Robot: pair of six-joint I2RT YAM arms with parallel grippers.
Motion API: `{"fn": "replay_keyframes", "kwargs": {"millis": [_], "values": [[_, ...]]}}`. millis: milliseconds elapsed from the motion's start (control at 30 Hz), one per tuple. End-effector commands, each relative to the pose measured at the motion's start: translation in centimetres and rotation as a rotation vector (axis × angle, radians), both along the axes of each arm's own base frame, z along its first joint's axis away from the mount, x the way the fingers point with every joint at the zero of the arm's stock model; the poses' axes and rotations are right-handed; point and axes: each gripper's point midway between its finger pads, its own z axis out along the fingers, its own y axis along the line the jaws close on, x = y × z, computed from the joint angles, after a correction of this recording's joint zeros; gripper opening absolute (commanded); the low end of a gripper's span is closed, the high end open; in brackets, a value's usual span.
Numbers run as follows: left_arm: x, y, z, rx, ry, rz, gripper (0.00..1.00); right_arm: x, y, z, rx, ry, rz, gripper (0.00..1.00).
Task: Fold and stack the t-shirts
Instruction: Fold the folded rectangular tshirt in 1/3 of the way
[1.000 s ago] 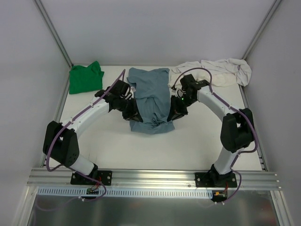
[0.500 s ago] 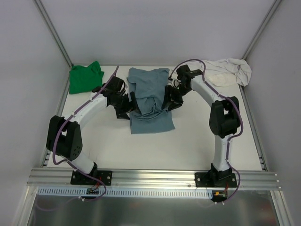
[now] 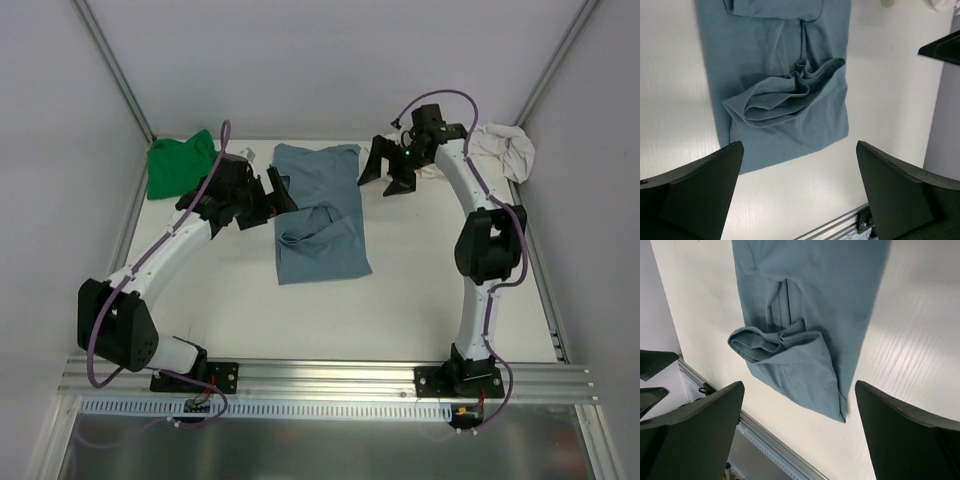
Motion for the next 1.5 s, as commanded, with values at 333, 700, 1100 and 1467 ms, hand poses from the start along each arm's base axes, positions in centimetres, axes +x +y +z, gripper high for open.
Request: {"fn": "replay_keyframes", "kwargs": {"millis": [333, 700, 1100, 1467], "values": [[-6.9, -4.3, -3.0, -0.144, 0.17, -0.097, 0.99, -12.5, 0.4, 0.1, 0.014, 0.091, 0.087, 0.99], [-1.8, -7.0, -5.3, -0.122, 0.041, -0.178, 0.99, -12.9, 0.2, 1.4, 0.005, 0.077, 0.097, 0.99], [0.6, -8.3, -7.2, -0.097, 0.04, -0.209, 0.99, -13.5, -0.2, 1.2, -0.022, 0.117, 0.092, 1.0], [3.6, -7.8, -9.2, -0.017, -0.081, -0.191, 0.99, -14.2, -0.5, 1.7, -0.033, 0.119, 0.128, 1.0]]}}
